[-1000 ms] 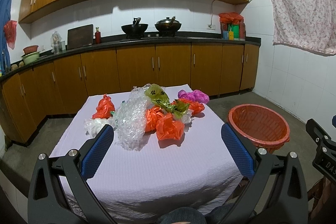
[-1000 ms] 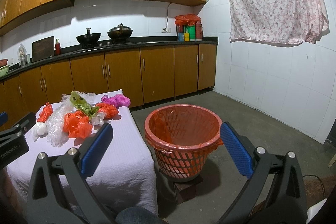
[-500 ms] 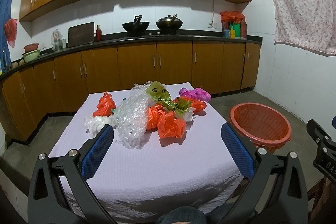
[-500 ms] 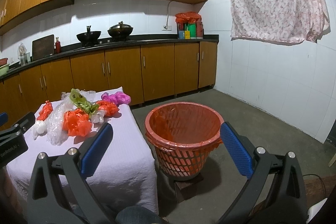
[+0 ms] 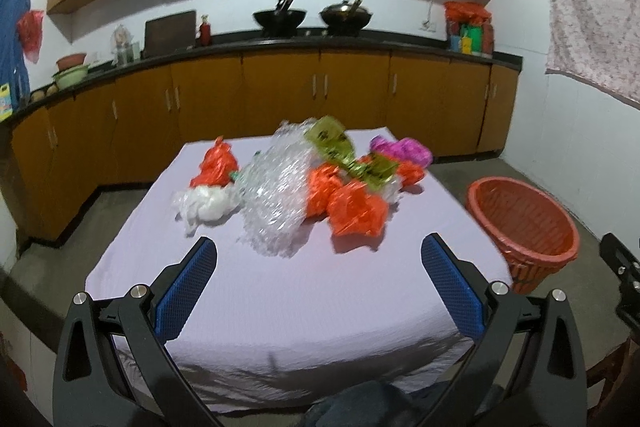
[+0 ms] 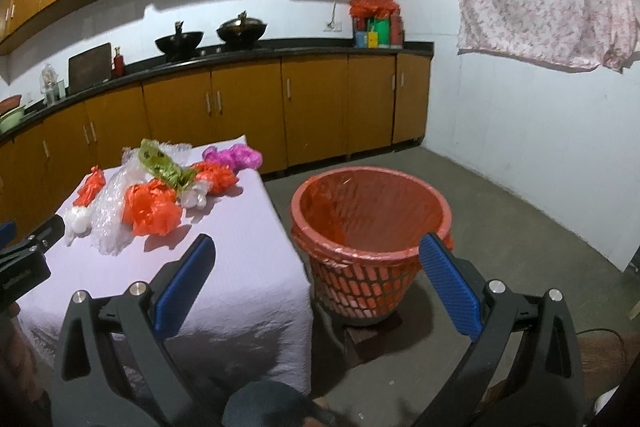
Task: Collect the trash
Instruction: 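Reach the left tool toward the clear bubble wrap while the right tool reaches the orange bag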
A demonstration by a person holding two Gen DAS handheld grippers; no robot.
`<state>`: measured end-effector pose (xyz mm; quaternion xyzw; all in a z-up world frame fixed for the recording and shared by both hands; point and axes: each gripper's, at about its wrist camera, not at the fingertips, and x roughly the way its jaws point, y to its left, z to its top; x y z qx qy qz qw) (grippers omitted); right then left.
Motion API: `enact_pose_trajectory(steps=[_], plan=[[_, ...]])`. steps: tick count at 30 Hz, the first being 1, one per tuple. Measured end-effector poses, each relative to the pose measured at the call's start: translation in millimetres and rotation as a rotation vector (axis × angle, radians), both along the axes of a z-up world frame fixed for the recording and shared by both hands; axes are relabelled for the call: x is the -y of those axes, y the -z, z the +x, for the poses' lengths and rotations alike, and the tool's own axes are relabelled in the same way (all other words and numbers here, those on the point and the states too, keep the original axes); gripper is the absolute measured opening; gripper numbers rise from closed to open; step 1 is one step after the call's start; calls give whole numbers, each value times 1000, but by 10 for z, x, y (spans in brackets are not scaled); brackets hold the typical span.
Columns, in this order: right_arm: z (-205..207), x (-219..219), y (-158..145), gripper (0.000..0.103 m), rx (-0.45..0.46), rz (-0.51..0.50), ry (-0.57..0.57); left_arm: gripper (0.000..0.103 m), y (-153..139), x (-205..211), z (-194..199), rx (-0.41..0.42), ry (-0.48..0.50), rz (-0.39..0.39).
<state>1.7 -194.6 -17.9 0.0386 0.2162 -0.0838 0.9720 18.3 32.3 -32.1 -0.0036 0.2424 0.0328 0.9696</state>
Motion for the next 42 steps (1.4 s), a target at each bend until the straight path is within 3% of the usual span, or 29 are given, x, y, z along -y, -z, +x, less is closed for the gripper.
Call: enact_pose_trajectory(steps=[8, 18, 24, 32, 34, 38, 42], plan=[[373, -271, 65, 99, -32, -6, -129, 101, 185, -444, 158, -61, -82, -22], [1219, -847, 201, 62, -121, 113, -349, 101, 337, -1104, 455, -102, -224, -56], [1681, -1361, 286, 62, -137, 107, -456, 99, 407, -1352, 544, -112, -275, -52], [2065, -1657, 438, 61, -172, 79, -494, 93, 446, -1477, 738, -120, -275, -51], [2164, -1699, 505, 53, -199, 62, -498, 93, 426, -1473, 789, -112, -269, -50], [2222, -1665, 616, 25, -237, 88, -526, 93, 381, -1393, 930, -95, -240, -62], [2147, -1576, 649, 12, -243, 108, -538, 94, 366, -1211, 1080, -90, -191, -61]])
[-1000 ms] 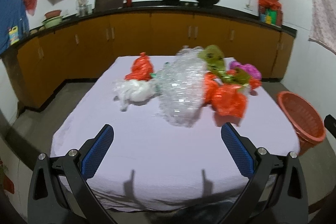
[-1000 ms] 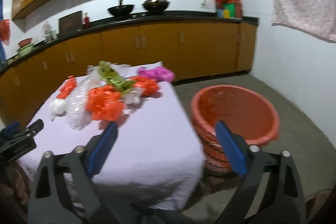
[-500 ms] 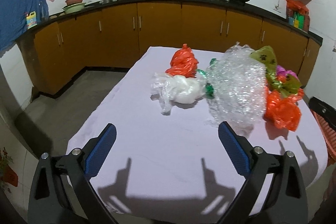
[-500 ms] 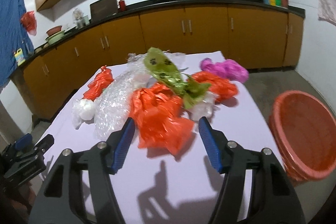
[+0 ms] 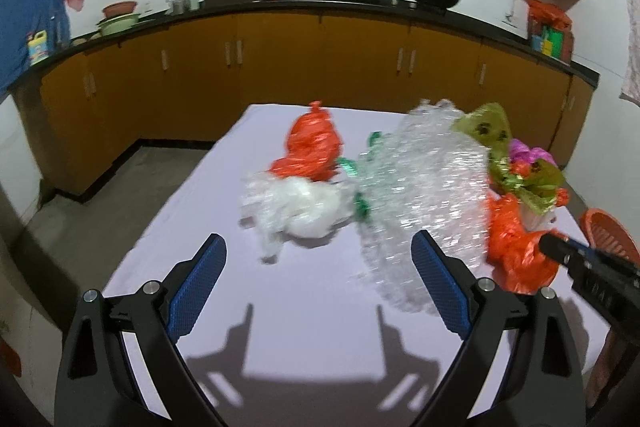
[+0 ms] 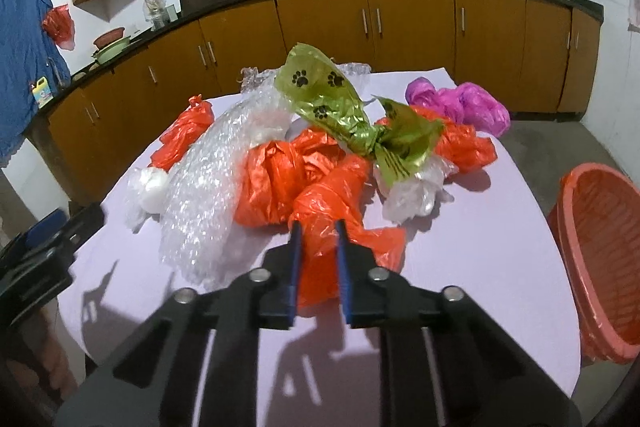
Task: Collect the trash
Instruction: 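Reach the left tool toward the clear bubble wrap while the right tool reaches the orange bag, then grasp the bubble wrap with the left tool while the right tool grasps the orange bag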
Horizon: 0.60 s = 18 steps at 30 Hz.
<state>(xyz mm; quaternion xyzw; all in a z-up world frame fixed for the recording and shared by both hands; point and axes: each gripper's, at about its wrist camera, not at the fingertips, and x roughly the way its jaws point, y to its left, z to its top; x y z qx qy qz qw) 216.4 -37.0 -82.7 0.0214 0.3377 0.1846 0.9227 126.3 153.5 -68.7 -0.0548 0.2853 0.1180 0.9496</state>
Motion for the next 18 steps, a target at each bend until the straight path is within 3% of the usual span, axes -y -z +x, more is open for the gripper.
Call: enact_pose_trajectory(steps=[12, 18], plan=[[-404, 368, -86, 8, 36, 52, 16, 94, 52, 504, 486, -28, 94, 46], [-455, 495, -109, 8, 39, 65, 37, 91, 205, 609, 623, -83, 109, 64]])
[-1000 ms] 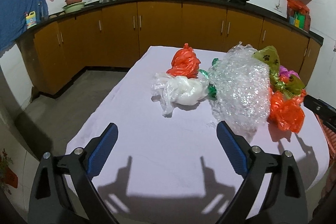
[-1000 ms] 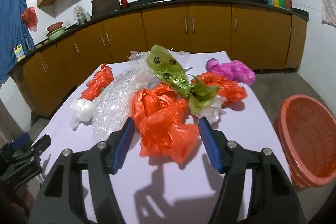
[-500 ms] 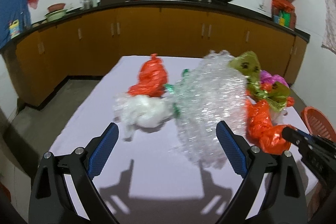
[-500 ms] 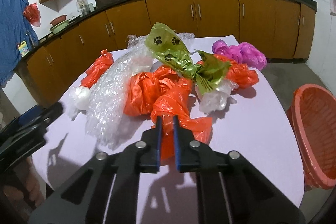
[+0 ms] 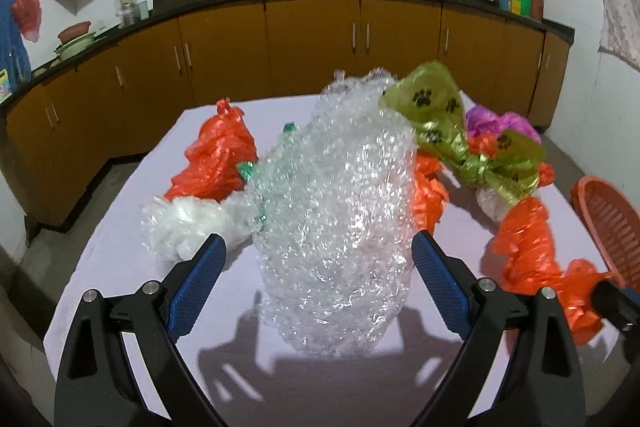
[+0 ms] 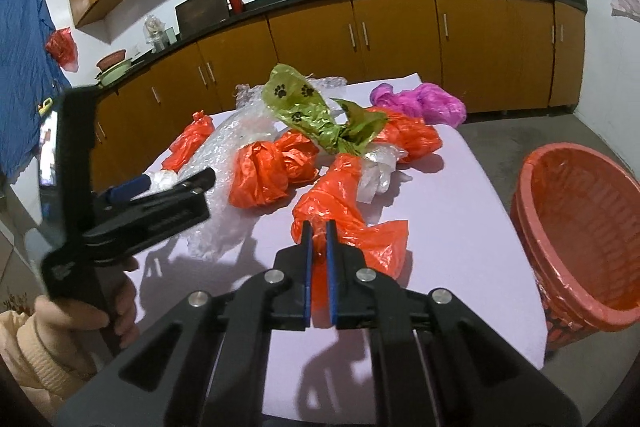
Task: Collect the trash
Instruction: 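Grasp the bubble wrap with the left tool while the right tool grasps the orange bag, then carry both bags to the orange basket and open both tools to drop them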
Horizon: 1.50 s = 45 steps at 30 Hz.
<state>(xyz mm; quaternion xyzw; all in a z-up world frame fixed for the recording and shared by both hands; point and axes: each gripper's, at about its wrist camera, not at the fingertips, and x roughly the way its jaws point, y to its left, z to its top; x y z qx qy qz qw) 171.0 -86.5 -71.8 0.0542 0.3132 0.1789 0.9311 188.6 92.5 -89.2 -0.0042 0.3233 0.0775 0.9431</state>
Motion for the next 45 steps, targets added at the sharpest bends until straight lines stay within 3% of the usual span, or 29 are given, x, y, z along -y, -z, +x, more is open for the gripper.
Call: enact_pose_trajectory(steps=[8, 12, 28, 36, 45], plan=[[-40, 67, -11, 8, -5, 13, 14, 34, 68, -66, 7, -29, 37, -83], [-71, 76, -44, 8, 6, 18, 11, 20, 15, -98, -55, -13, 42, -92], [-327, 288, -369, 7, 112, 38, 40, 15, -545, -158, -433, 117, 67, -120], [-435, 657, -520, 7, 169, 20, 131, 14, -740, 341, -473, 149, 205, -148], [-543, 1473, -591, 7, 207, 4, 341, 14, -742, 1122, -411, 131, 397, -164]])
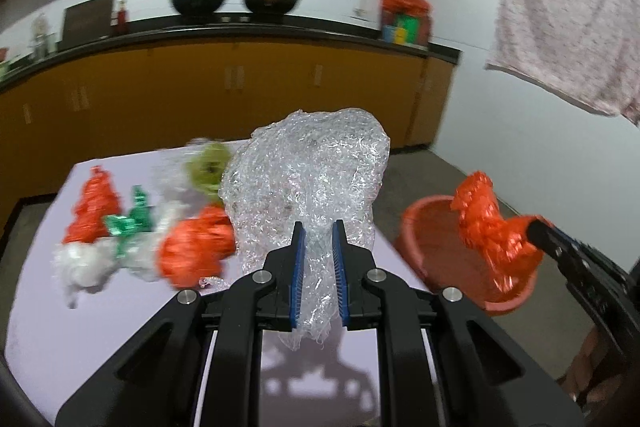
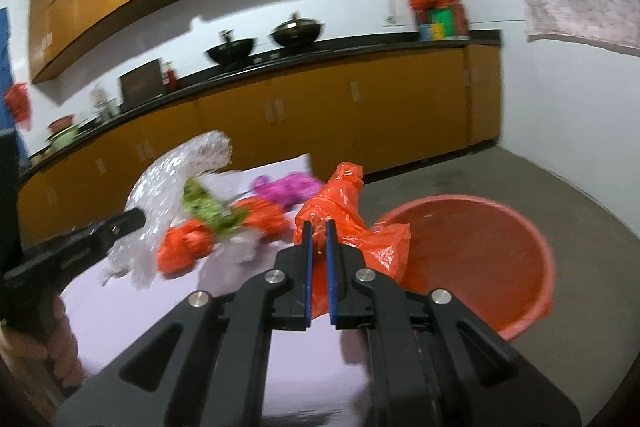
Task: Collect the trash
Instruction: 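Carry both bags to the orange basket and open both tools to drop them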
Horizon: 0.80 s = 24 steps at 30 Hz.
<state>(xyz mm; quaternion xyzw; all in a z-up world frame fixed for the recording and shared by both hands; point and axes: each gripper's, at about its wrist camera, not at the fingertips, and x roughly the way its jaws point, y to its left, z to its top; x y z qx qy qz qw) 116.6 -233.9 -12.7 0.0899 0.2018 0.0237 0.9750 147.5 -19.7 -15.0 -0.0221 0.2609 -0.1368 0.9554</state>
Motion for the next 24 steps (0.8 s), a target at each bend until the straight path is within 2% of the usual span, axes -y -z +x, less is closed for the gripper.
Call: enact_pose_trajectory(steps=[12, 18, 24], plan=[[159, 828, 168, 7, -30, 8, 172, 14, 266, 1033, 270, -62, 203, 30], [320, 1102, 341, 7, -60, 47, 204, 14, 422, 1344, 407, -104, 255, 42], [465, 1175, 413, 7, -66, 52, 210, 14, 519, 1614, 498, -126, 301, 59]])
